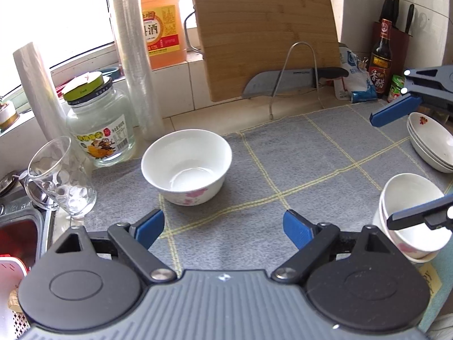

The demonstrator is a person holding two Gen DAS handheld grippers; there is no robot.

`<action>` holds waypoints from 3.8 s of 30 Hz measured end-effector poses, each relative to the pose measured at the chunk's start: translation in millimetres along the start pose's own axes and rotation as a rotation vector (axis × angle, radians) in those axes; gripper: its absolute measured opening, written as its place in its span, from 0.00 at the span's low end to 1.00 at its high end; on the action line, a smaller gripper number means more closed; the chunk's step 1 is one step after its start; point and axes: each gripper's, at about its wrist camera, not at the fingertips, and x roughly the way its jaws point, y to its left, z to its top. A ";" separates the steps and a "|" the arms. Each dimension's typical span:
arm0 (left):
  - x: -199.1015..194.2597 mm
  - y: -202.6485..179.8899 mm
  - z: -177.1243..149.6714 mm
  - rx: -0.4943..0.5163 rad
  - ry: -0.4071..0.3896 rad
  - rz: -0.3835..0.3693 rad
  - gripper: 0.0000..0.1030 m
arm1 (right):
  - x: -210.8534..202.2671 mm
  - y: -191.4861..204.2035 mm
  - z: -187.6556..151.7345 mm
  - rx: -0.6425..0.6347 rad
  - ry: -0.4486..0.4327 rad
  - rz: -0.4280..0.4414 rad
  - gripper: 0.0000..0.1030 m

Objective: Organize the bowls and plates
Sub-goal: 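Move the right tool to the pink-flowered bowl and grasp its rim, then lift the pink-flowered bowl with the right tool toward the nested bowls, then lower the bowl into the nested bowls and open the right tool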

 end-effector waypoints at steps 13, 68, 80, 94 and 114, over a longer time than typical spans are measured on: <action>50.6 32.8 -8.3 0.018 -0.046 0.054 0.88 | 62.6 -33.2 63.2 0.076 0.031 0.011 1.00; 91.2 30.6 -0.5 0.056 -0.097 0.040 0.85 | 205.4 -73.5 113.9 0.202 0.172 0.193 0.76; 71.1 19.5 -3.2 0.075 -0.077 0.021 0.85 | 183.2 -66.7 108.4 0.206 0.166 0.226 0.76; 23.9 -16.7 -7.9 0.117 -0.072 -0.018 0.85 | 118.6 -48.4 88.6 0.205 0.153 0.238 0.76; -46.6 -89.7 -15.7 0.189 -0.079 -0.075 0.85 | 6.4 -31.6 29.1 0.182 0.108 0.236 0.77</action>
